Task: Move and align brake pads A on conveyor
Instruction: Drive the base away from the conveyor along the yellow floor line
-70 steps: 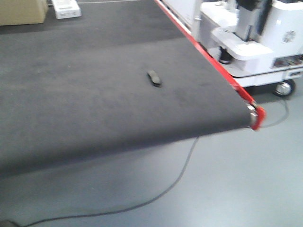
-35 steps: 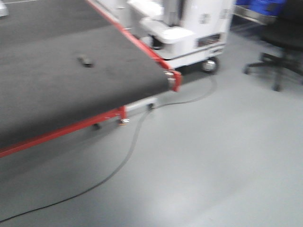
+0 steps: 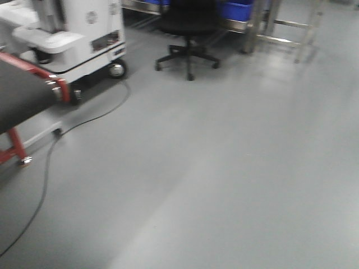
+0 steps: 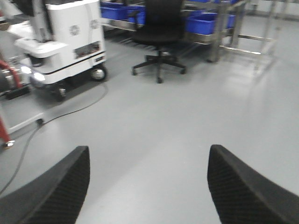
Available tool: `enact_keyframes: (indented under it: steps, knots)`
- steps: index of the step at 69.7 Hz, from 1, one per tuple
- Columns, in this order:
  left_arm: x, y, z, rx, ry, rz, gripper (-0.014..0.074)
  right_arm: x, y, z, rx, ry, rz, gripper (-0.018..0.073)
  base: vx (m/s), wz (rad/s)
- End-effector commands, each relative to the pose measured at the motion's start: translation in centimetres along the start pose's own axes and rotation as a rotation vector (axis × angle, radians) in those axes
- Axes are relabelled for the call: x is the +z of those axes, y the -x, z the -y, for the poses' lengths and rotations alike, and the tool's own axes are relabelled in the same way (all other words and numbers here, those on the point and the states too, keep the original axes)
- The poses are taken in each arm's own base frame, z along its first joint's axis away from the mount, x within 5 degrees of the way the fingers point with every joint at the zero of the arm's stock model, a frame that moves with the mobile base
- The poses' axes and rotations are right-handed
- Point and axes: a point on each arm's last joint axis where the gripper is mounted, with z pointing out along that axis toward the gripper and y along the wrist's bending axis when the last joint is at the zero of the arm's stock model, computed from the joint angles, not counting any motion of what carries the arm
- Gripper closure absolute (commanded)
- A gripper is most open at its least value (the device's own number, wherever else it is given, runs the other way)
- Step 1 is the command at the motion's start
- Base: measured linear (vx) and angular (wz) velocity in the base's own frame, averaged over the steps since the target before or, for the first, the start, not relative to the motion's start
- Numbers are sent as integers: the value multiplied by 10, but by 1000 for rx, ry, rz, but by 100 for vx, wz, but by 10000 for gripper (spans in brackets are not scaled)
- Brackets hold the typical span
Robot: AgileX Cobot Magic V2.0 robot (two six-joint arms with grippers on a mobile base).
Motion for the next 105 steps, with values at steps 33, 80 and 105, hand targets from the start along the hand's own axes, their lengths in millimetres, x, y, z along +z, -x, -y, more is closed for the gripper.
enact_keyframes:
  steps: [33,80,105]
  knots:
    - [-3,11,1,-5,-12,70,51,3,13,0,-6,-4,58,61,-8,-56]
    - [-4,11,1,-5,-12,73,51,3,13,0,-6,-4,58,61,18,-32]
    - [-4,11,1,-5,-12,73,51,3,13,0,-6,-4,58,61,44,-20]
